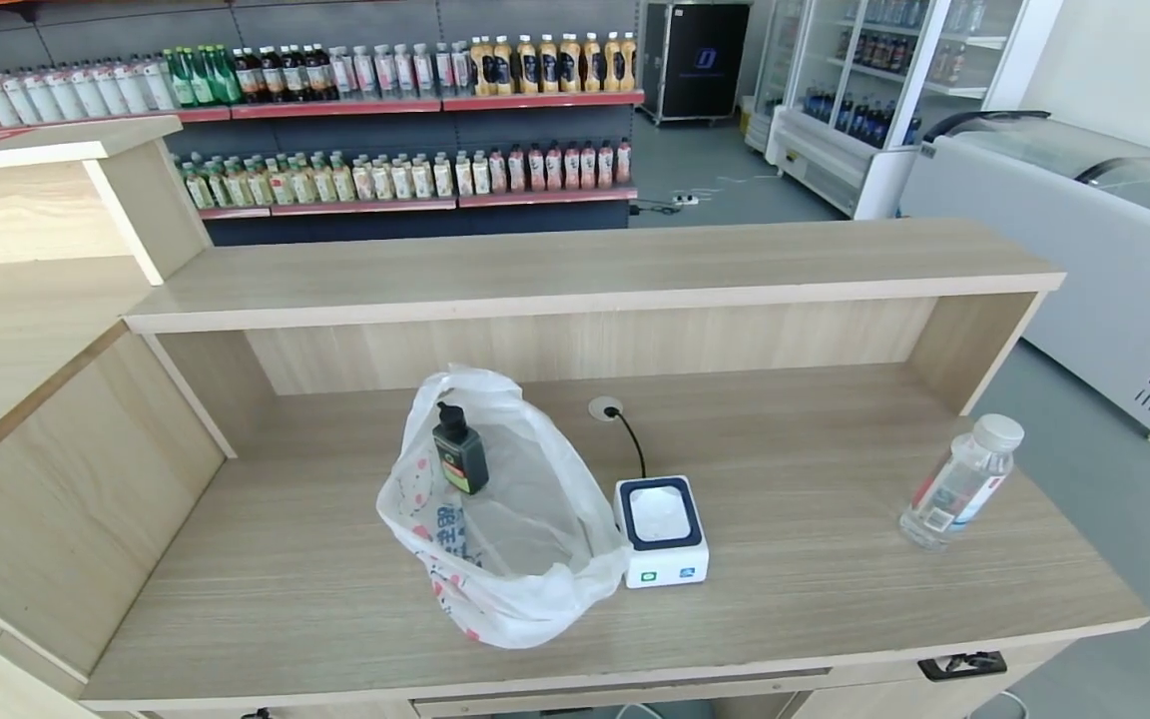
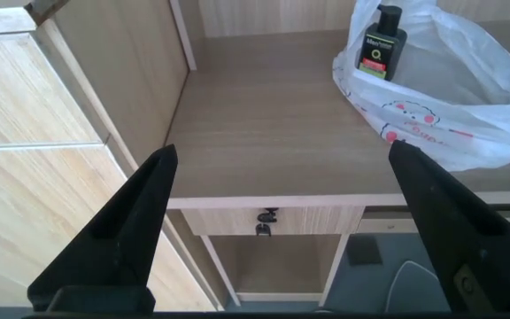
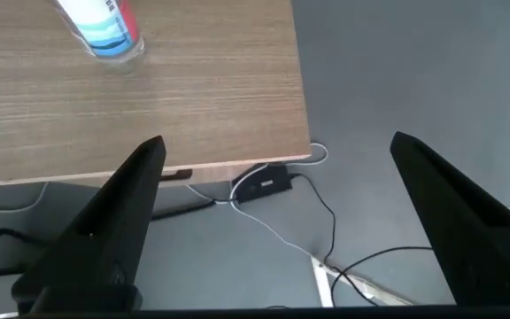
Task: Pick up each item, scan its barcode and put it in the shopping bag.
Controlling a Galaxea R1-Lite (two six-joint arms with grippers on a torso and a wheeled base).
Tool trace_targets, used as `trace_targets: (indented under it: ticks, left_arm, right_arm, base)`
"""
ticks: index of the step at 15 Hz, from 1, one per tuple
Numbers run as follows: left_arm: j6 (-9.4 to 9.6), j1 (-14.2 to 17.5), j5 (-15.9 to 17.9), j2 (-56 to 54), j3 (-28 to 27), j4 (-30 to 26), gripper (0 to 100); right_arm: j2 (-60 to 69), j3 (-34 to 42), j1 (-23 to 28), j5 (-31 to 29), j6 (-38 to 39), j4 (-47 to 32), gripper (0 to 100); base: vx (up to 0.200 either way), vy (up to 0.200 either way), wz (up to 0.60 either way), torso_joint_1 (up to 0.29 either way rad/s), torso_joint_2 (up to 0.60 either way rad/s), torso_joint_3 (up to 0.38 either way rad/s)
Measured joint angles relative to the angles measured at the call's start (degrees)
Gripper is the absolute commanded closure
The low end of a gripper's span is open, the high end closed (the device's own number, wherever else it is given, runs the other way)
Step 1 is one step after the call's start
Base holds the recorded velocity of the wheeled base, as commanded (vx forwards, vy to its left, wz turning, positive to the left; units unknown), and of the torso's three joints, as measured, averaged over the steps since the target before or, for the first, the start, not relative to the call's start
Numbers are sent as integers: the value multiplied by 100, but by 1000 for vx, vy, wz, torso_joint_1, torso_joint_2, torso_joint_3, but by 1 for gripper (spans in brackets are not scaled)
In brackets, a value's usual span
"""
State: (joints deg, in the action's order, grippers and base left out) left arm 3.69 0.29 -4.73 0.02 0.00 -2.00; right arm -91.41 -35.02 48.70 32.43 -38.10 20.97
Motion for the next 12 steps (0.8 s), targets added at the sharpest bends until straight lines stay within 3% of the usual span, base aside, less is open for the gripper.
trace_targets:
  ticks: [7, 12]
  left_arm:
    - [0, -5, 0, 0, 0, 0, 0]
    - [-2, -5, 0, 0, 0, 0, 0]
  right_arm:
    - [-1380, 27, -684, 13, 66, 1759, 0]
    - [-1929, 5, -1259, 33, 165, 2080, 0]
  base:
    - [0, 0, 0, 0, 0, 0]
    - [0, 0, 0, 0, 0, 0]
